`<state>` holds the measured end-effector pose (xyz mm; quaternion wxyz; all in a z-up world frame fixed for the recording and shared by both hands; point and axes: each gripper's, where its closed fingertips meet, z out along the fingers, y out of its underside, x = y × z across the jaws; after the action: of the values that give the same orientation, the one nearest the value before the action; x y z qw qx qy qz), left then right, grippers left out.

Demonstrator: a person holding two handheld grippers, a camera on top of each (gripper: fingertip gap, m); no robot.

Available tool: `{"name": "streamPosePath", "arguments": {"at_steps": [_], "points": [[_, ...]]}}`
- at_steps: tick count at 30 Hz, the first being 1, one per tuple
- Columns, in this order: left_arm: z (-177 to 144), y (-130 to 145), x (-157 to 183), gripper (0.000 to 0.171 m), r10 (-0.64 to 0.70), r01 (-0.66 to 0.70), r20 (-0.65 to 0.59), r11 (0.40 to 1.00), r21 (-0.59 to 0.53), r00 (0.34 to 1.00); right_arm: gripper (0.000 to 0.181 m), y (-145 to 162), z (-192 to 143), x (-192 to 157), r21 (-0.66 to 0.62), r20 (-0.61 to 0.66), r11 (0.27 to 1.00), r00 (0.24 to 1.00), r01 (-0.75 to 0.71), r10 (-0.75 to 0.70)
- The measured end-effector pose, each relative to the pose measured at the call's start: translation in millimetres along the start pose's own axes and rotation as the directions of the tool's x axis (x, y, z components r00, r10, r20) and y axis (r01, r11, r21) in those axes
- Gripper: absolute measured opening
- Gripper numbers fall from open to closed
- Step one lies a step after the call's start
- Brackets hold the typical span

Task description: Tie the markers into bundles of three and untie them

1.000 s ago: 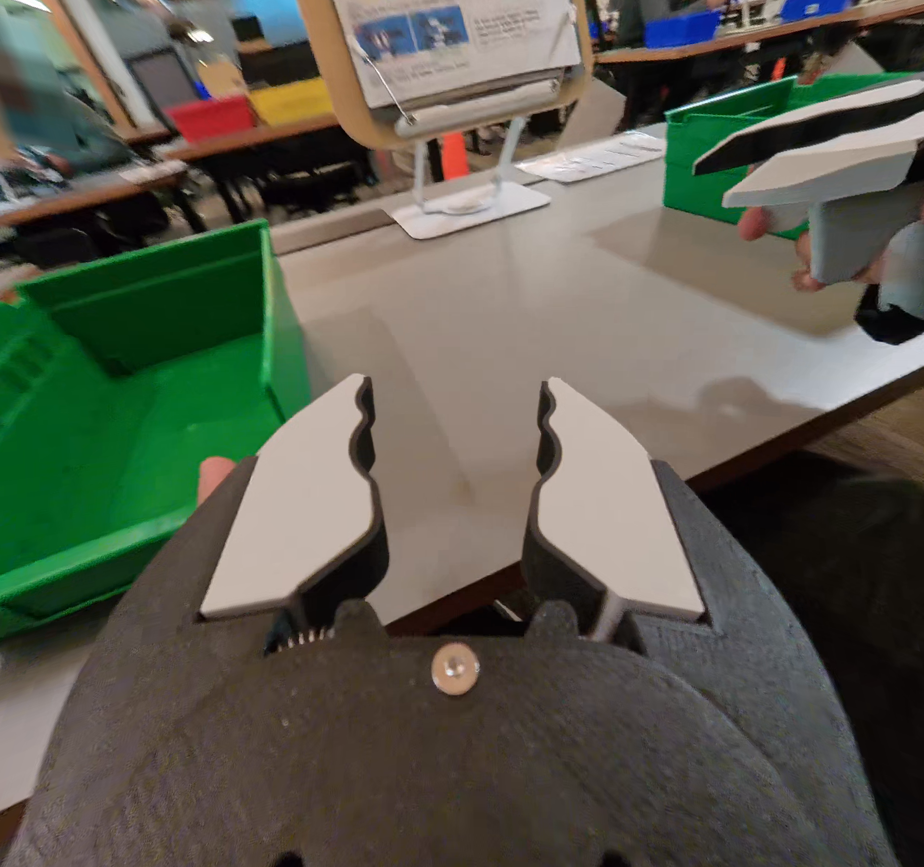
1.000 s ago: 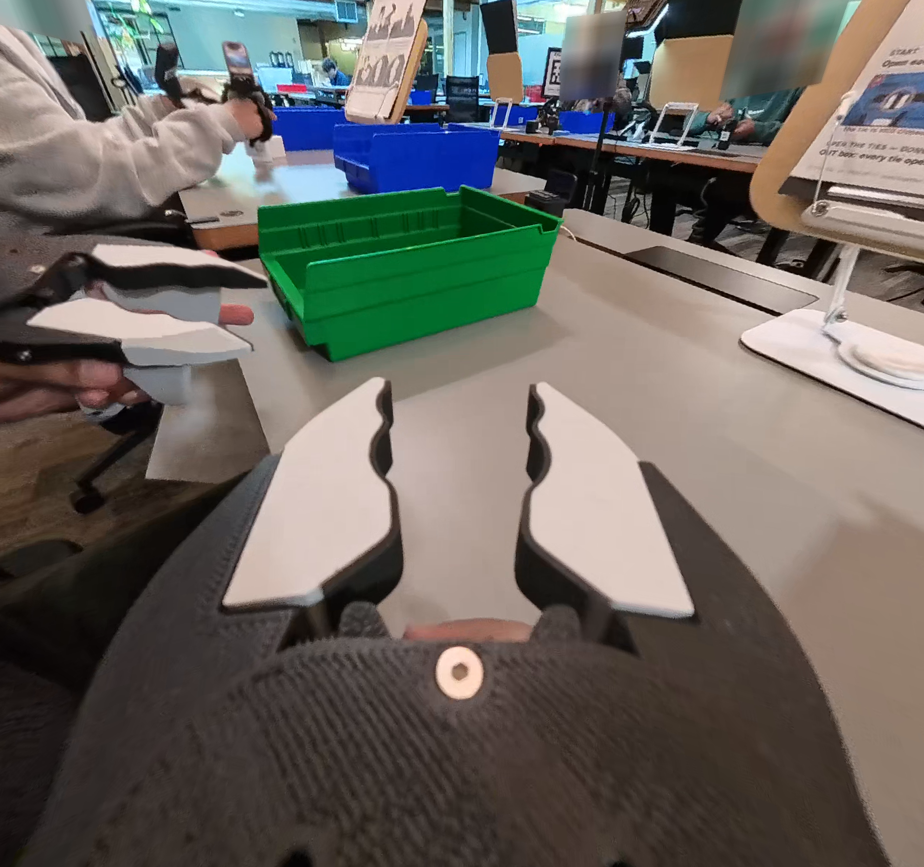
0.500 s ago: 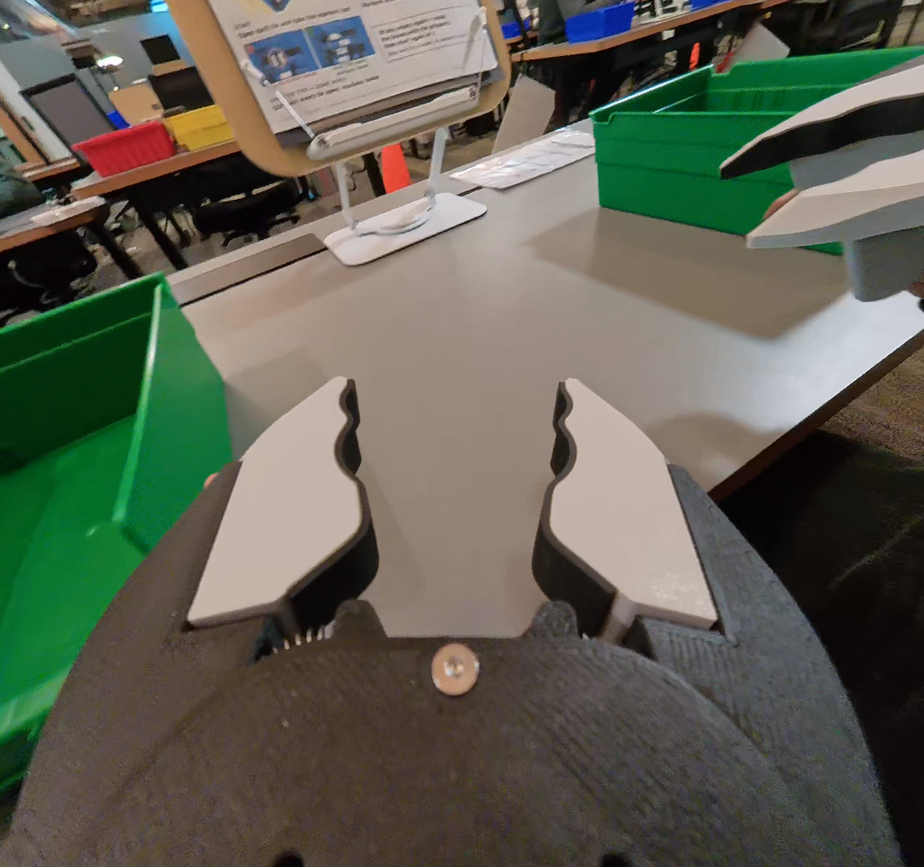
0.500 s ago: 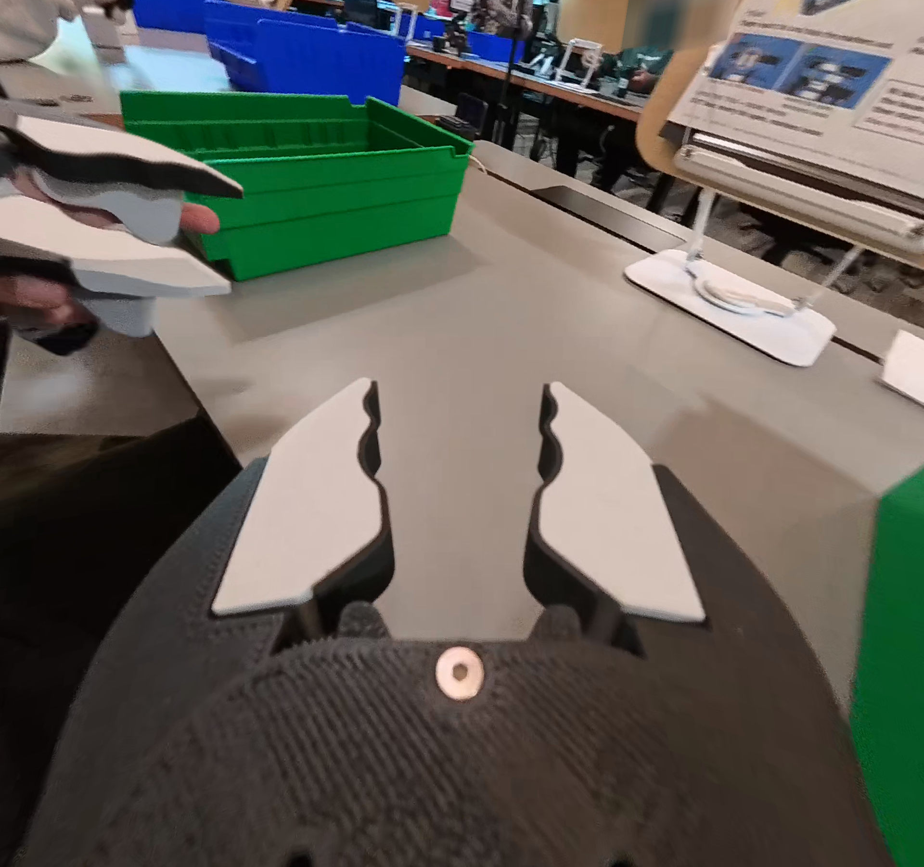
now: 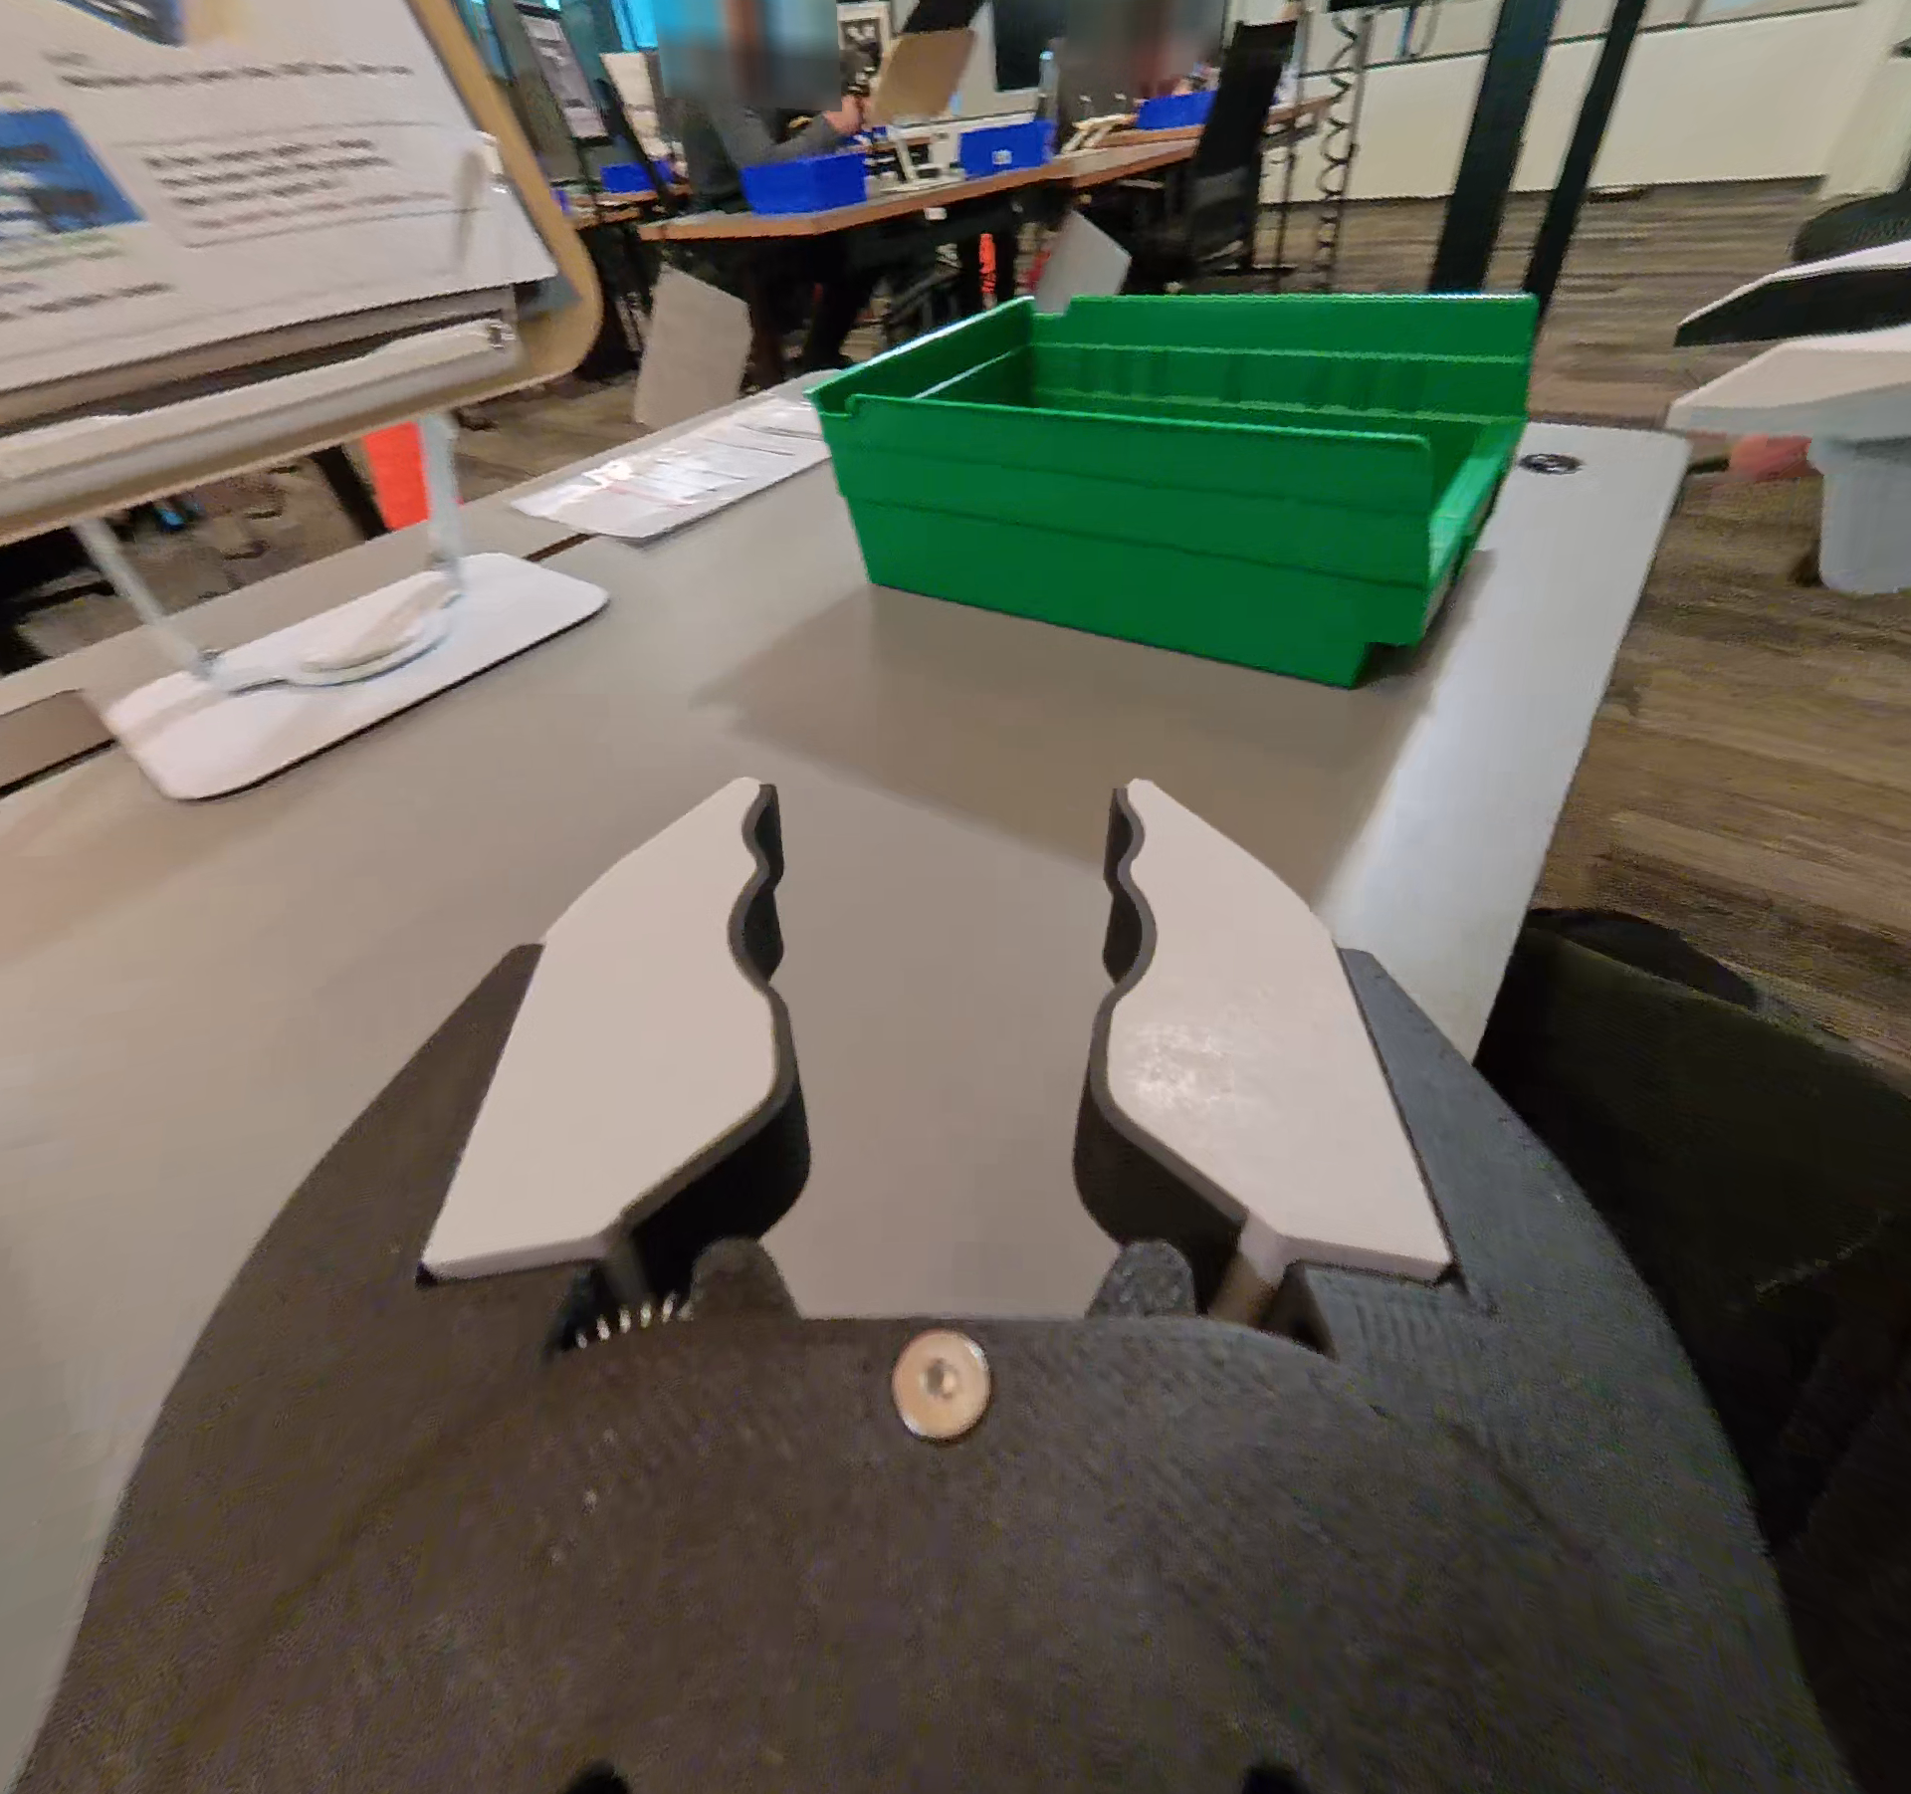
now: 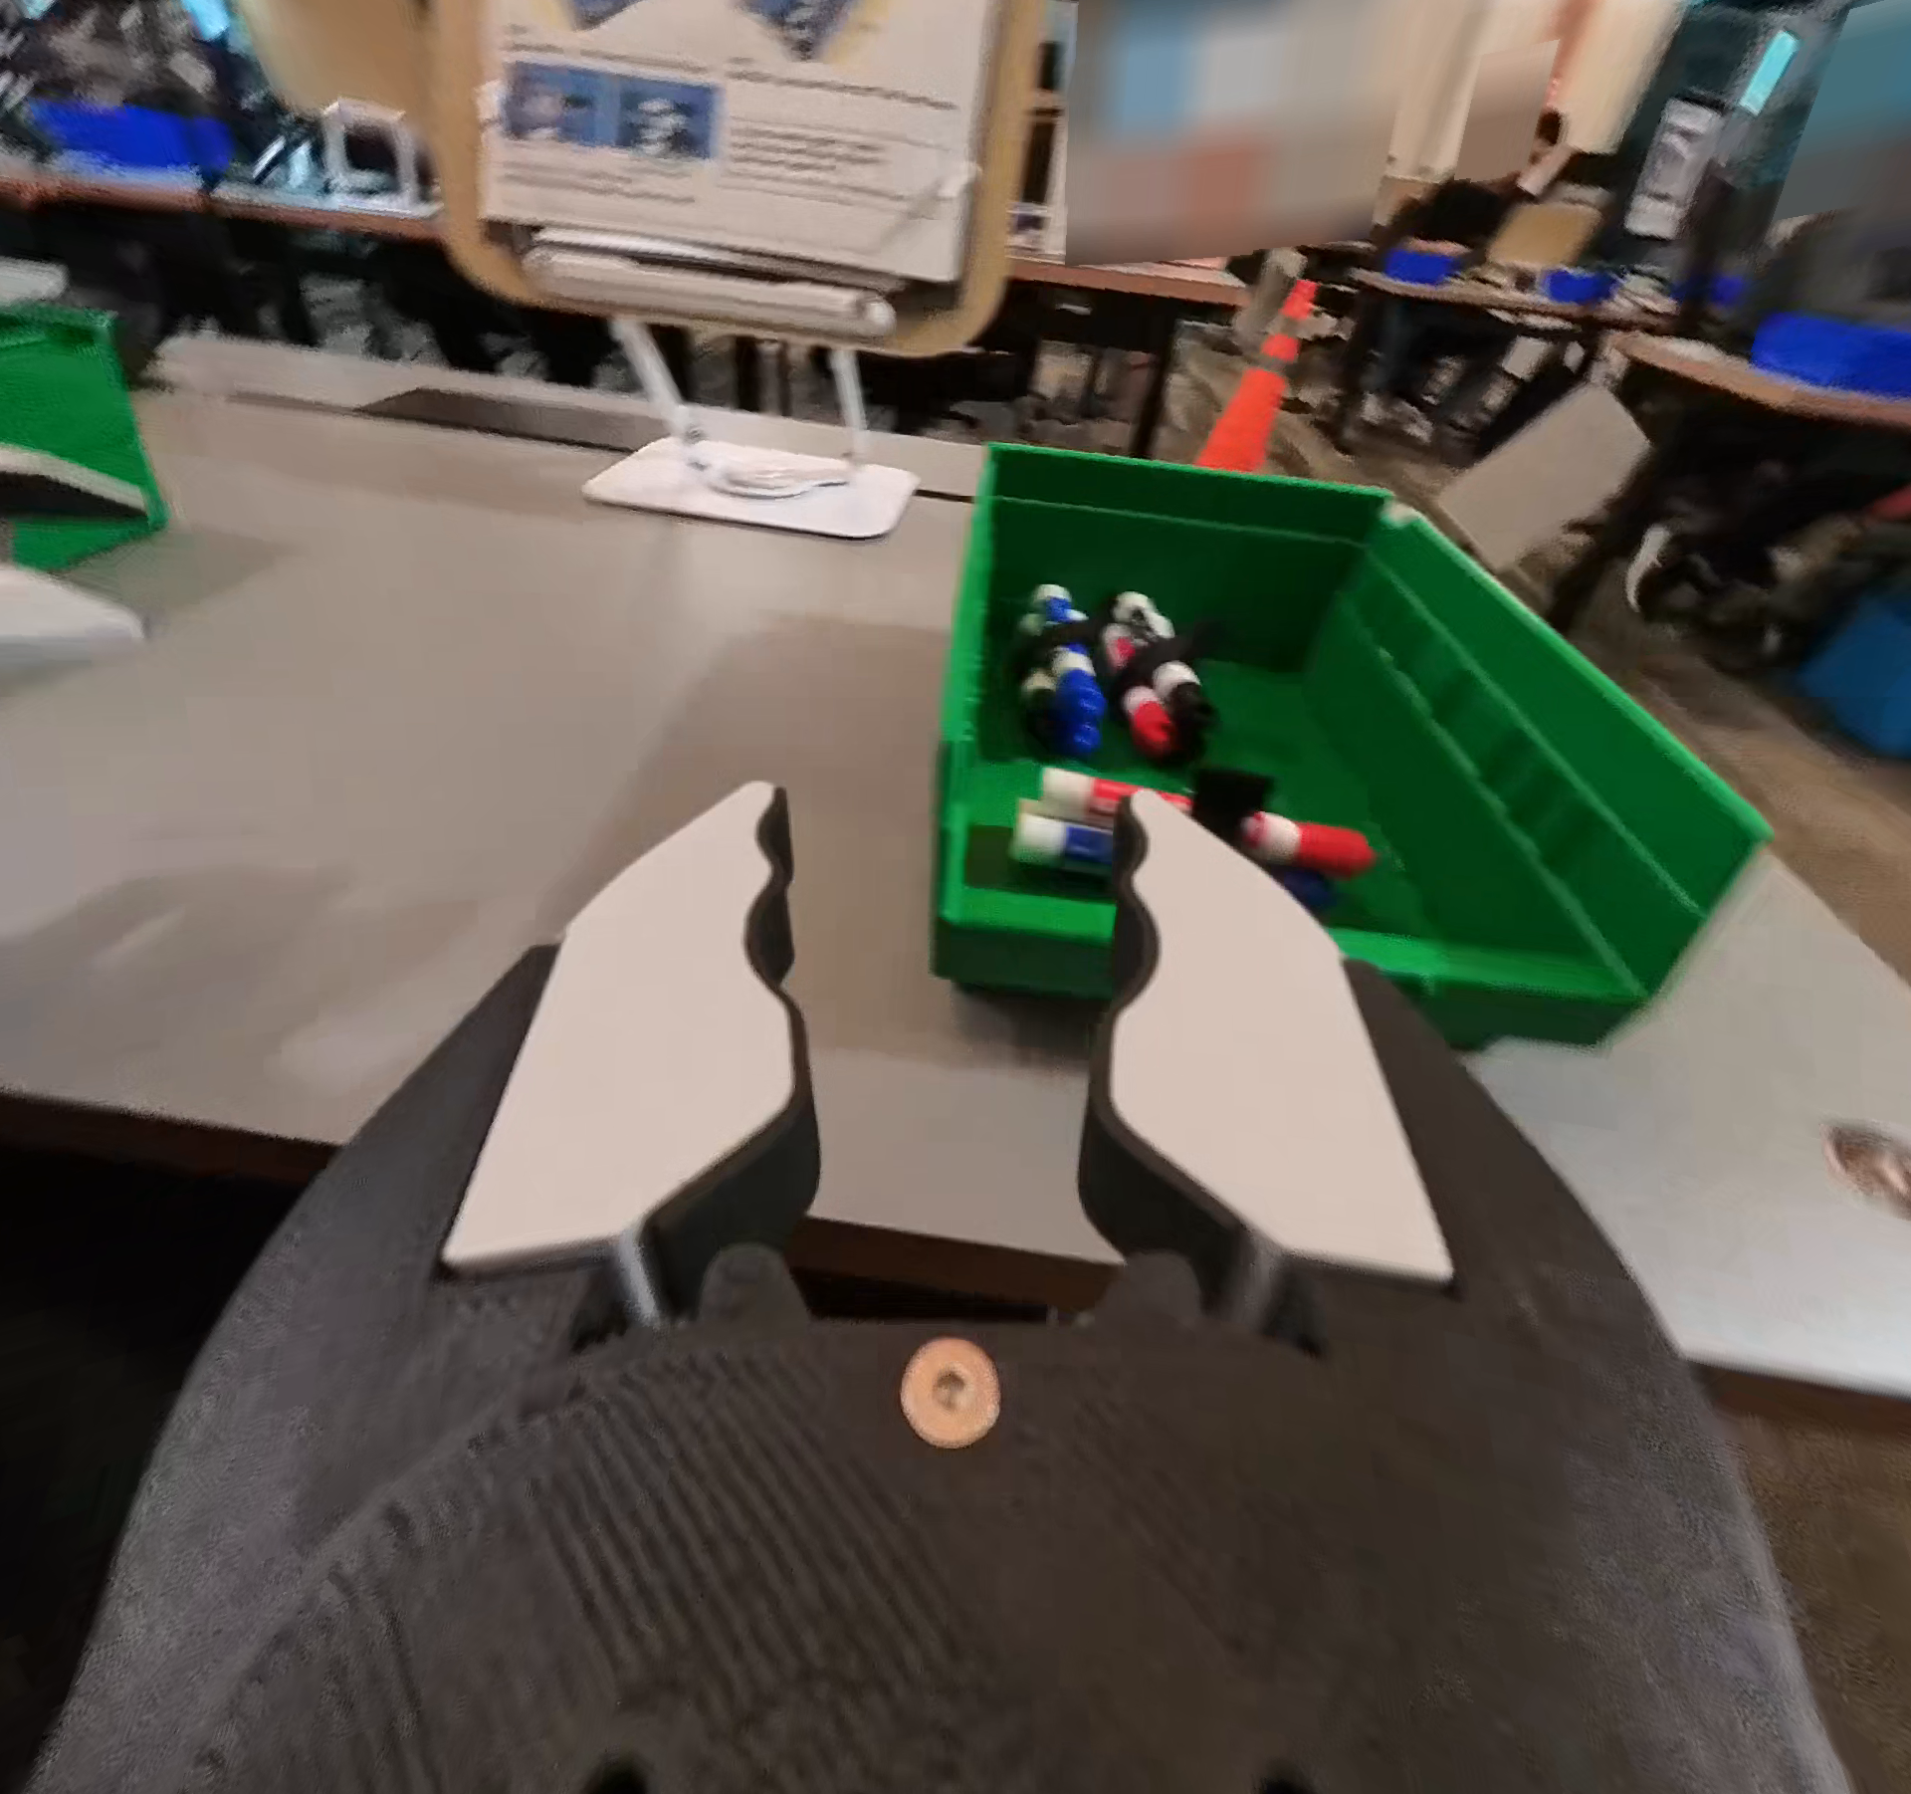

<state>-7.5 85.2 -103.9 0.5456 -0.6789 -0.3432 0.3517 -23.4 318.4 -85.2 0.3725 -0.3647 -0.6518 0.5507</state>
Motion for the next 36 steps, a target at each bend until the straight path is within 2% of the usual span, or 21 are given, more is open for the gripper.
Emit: {"name": "streamPosePath", "arguments": {"at_steps": [3, 6, 9, 17, 23, 25, 27, 30, 31, 33, 36], "points": [[16, -1, 16, 0.063, -0.013, 0.012, -0.087, 1.0, -0.007, 0.996, 0.06, 7, -12, 39, 0.018, -0.105, 0.991, 0.985, -0.132, 0.133], [26, -1, 29, 0.065, -0.02, 0.017, -0.148, 1.0, -0.018, 0.989, 0.06, 18, -17, 78, 0.008, -0.225, 0.987, 0.961, -0.163, 0.161], [32, 0, 35, 0.071, -0.033, 0.028, -0.168, 0.999, -0.033, 0.985, 0.059, 29, -19, 100, -0.006, -0.28, 0.98, 0.941, -0.198, 0.189], [27, 12, 28, 0.073, -0.141, 0.124, -0.163, 0.986, -0.107, 0.976, 0.057, 36, -3, 134, -0.053, -0.339, 0.992, 0.936, -0.117, 0.092], [7, 27, 20, 0.074, -0.305, 0.275, -0.164, 0.943, -0.186, 0.938, 0.057, 27, 22, 162, -0.054, -0.35, 0.997, 0.937, -0.047, 0.025], [-5, 24, 8, 0.071, -0.274, 0.257, -0.104, 0.954, -0.154, 0.956, 0.057, 32, 33, 176, -0.082, -0.356, 0.996, 0.934, -0.037, 0.005], [-19, 16, -5, 0.071, -0.159, 0.157, -0.021, 0.984, -0.088, 0.987, 0.06, 42, 45, 188, -0.121, -0.335, 0.991, 0.942, -0.065, 0.021], [-38, 15, -9, 0.07, -0.056, 0.059, 0.048, 0.996, -0.067, 0.997, 0.062, 65, 59, 207, -0.188, -0.322, 0.971, 0.943, -0.146, 0.08], [-42, 17, -7, 0.07, -0.058, 0.062, 0.047, 0.995, -0.075, 0.997, 0.057, 71, 64, 209, -0.201, -0.302, 0.964, 0.947, -0.174, 0.108], [-48, 23, -6, 0.071, -0.093, 0.097, 0.046, 0.99, -0.099, 0.995, 0.033, 77, 74, 201, -0.207, -0.18, 0.954, 0.967, -0.217, 0.18], [-55, 32, -10, 0.071, -0.116, 0.123, 0.062, 0.984, -0.13, 0.991, 0.005, 77, 80, 199, -0.205, -0.096, 0.944, 0.965, -0.258, 0.243]]}}
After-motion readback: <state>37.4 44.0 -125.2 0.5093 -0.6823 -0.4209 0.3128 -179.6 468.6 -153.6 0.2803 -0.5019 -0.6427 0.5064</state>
